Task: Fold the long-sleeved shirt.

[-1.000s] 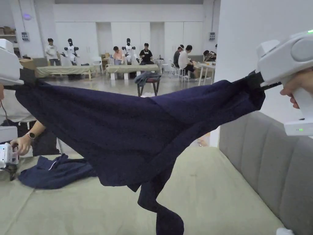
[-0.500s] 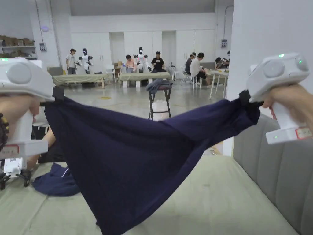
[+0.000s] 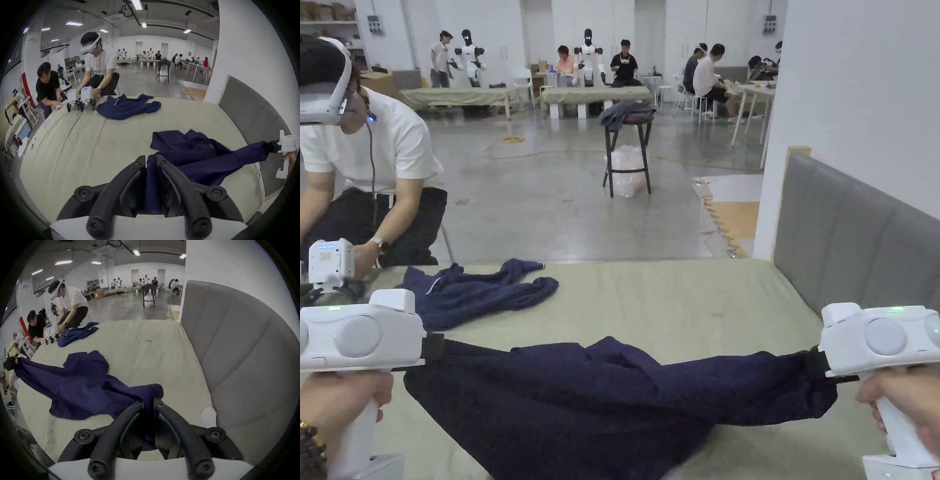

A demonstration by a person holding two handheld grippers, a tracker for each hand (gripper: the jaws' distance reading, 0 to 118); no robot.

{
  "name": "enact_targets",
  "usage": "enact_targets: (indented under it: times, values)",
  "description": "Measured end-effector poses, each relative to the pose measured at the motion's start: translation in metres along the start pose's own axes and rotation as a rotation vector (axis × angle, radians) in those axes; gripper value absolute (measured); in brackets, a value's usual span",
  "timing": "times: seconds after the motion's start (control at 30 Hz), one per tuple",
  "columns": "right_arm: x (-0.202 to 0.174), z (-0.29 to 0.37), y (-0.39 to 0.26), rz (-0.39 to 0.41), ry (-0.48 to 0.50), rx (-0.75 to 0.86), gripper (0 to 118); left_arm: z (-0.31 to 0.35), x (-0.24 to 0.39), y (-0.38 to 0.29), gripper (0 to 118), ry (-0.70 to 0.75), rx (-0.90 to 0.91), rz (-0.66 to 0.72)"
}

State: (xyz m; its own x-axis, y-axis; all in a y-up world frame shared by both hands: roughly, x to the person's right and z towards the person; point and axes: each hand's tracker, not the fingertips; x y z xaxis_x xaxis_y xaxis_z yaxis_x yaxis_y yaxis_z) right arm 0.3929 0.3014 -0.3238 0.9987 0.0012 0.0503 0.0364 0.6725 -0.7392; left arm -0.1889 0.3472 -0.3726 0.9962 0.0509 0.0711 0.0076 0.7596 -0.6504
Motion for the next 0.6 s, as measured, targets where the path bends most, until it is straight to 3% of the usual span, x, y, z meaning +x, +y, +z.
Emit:
enact_targets:
  times: [0.13, 0.2, 0.33, 0.4, 0.47, 0.5, 0.53, 0.57, 0.6]
  values:
    - [0.005, 0.034, -0.084, 0.016, 0.026, -0.028, 8, 0.035, -0.005, -0.090, 15, 0.038, -0.070, -0.096]
    - [-0.008, 0.047, -0.136, 0.072, 0.022, -0.126, 8, 0.041, -0.004, -0.144, 15, 0.050, -0.176, -0.097]
    - [-0.015, 0.011, -0.213, 0.186, 0.028, -0.424, 8, 0.022, -0.003, -0.244, 15, 0.035, -0.438, -0.146]
    - [-0.020, -0.006, -0.239, 0.216, 0.039, -0.528, 8, 0.014, -0.001, -0.274, 15, 0.052, -0.479, -0.159]
    - [-0.017, -0.021, -0.246, 0.198, 0.044, -0.486, 9, 0.009, -0.002, -0.289, 17, 0.053, -0.468, -0.152]
    - [-0.018, -0.017, -0.237, 0.195, 0.024, -0.466, 17, 0.002, -0.008, -0.291, 27, 0.047, -0.476, -0.128]
    - [-0.019, -0.012, -0.230, 0.211, 0.017, -0.466, 36, 0.004, -0.010, -0.288, 48, 0.050, -0.453, -0.106]
    - [-0.019, -0.005, -0.223, 0.242, -0.021, -0.441, 77, 0.008, -0.011, -0.283, 88, 0.048, -0.422, -0.106]
    - [-0.019, 0.003, -0.215, 0.274, -0.078, -0.377, 97, 0.011, -0.013, -0.277, 98, 0.056, -0.397, -0.118]
